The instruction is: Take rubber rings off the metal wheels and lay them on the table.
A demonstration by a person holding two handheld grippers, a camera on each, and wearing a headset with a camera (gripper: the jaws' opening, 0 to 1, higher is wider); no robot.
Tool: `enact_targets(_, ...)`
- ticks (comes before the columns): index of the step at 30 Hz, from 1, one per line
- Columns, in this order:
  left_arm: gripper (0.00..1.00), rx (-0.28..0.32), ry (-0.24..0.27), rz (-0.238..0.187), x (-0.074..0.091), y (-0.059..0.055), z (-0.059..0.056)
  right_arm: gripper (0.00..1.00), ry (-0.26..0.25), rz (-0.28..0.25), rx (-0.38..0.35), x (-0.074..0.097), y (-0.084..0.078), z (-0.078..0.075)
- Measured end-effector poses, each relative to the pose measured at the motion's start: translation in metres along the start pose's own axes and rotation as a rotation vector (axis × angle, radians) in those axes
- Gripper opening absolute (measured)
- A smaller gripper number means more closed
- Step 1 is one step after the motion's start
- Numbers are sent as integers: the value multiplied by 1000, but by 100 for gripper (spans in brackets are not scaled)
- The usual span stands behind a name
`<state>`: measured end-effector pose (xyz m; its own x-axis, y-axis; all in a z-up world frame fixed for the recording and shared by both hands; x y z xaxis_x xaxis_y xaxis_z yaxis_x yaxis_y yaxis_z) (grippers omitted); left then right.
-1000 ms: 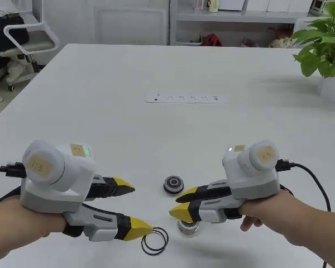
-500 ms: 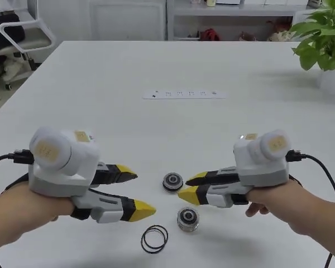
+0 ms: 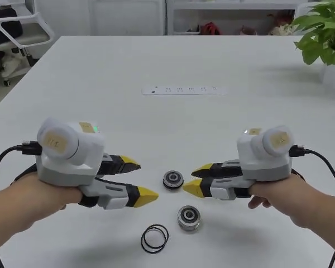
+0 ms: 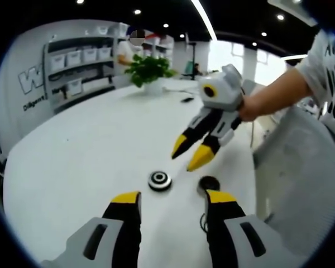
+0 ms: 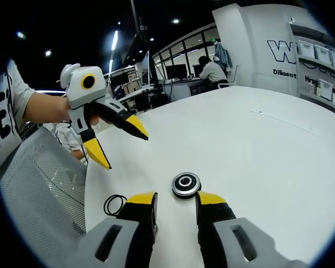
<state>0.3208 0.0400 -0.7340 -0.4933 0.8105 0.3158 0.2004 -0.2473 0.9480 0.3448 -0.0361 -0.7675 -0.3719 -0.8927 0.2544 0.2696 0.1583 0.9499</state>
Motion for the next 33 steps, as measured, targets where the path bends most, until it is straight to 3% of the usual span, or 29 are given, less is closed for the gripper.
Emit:
enact_targets(12,42,-7,2,4,-14,-1,9,26,10,9,24,-6,-4,-3)
enact_targets(33,36,13,-6,26,-35,-11,14,27,13,23,27,-14,-11,-5)
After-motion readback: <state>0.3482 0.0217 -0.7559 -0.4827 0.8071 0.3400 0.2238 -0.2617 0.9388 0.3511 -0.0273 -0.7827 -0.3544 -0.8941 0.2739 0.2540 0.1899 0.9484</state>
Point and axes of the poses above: the centre of the closed fingertips' face, and the gripper's own axes: x roughly backward along the fingers, z roughly to its left, y roughly out of its top, the point moved 1 cm from there along x, roughly backward along the fingers, and after that the axes turned 14 degrees about -z, right-handed, at the moved point
